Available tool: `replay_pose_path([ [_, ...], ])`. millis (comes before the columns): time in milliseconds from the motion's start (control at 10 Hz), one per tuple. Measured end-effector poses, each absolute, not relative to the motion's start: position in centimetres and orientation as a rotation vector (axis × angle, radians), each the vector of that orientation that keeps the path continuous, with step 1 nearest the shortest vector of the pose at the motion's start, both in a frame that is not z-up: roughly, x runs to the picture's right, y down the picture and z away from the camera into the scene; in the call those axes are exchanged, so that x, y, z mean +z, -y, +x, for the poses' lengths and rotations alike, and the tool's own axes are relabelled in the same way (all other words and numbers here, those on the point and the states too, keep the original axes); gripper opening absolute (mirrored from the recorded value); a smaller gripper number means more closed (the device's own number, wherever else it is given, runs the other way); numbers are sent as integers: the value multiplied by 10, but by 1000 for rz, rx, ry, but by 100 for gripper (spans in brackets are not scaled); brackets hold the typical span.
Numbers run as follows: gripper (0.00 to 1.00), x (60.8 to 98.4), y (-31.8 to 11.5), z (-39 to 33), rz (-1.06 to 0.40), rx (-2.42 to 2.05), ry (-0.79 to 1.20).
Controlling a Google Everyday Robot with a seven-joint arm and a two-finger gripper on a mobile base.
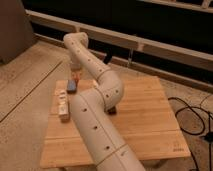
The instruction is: Place the pepper in the ceramic cup
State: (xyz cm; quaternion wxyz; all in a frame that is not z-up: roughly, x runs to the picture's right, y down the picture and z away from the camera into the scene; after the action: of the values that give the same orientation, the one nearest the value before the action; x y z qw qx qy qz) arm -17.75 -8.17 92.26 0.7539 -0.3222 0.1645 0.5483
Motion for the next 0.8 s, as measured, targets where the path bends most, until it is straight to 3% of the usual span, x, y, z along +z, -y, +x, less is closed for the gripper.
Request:
replay_pose_path([
  [400, 0, 887, 98, -168, -533, 1177, -375],
  [600, 0, 846, 104, -148, -418, 1254, -320],
  [800, 0, 813, 82, -105, -333, 1356, -331],
])
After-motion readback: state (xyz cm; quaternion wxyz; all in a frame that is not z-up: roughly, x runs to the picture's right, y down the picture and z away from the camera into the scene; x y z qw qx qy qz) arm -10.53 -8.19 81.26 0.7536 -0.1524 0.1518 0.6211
